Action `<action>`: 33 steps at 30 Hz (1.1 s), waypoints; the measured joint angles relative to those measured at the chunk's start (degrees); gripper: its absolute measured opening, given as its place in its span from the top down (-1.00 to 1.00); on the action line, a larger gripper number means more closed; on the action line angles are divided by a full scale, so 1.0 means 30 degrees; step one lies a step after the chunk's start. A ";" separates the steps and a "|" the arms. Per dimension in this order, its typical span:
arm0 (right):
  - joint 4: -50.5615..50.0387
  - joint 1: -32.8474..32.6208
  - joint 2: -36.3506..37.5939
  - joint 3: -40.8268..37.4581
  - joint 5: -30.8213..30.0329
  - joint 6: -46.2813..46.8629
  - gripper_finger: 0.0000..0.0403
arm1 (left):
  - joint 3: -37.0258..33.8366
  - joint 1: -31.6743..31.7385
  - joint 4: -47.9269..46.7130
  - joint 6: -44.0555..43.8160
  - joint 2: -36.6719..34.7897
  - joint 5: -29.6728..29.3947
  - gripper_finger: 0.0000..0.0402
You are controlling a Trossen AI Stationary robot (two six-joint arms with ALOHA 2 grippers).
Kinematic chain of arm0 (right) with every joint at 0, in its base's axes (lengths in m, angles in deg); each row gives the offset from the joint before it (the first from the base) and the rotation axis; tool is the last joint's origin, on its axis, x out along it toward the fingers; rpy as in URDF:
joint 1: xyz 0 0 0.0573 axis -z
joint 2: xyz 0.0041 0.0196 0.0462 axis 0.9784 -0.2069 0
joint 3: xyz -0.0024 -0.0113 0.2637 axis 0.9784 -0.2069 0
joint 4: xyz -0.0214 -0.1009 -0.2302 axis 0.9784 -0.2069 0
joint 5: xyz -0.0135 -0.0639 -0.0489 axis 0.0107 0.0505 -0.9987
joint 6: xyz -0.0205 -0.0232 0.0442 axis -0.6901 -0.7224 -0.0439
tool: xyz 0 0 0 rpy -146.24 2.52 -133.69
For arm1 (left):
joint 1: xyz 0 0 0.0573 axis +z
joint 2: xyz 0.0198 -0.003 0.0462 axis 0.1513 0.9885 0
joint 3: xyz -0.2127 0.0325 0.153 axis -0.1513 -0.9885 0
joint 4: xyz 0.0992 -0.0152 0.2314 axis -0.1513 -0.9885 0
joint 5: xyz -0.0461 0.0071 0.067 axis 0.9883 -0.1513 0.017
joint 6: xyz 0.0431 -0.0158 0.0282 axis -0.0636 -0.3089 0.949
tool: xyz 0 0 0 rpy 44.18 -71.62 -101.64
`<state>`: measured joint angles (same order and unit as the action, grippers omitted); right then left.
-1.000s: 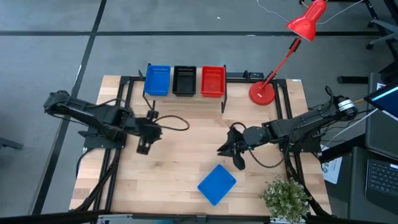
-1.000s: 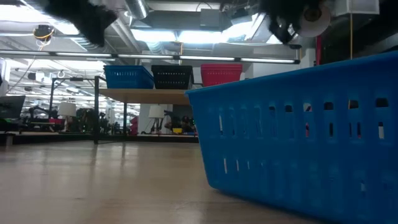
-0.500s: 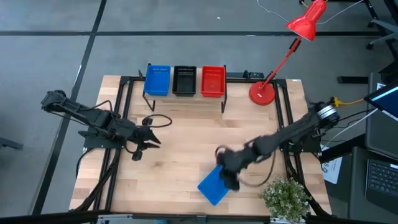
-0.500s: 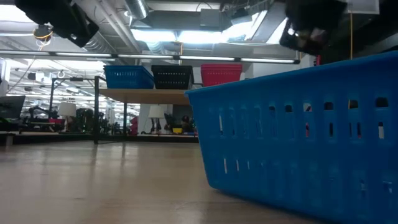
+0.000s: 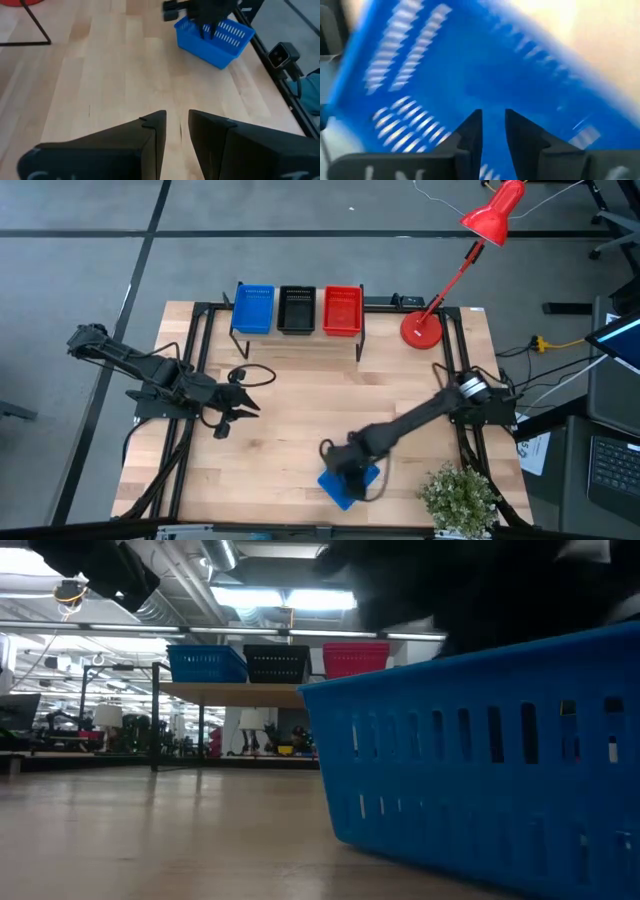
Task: Stack baskets on shelf by color
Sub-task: Stack the blue bin on top of the blue bins on the shelf
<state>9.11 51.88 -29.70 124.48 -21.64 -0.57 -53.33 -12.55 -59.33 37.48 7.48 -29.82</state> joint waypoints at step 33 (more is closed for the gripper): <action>-0.7459 0.5730 -0.1475 0.5493 -1.6581 0.3068 0.60 | 0.0007 -0.0014 -0.0217 0.0459 0.0908 0.0008 0.63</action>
<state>-13.26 69.07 -34.13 140.96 -71.38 8.64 -53.31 -12.60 -59.99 38.85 10.21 -29.80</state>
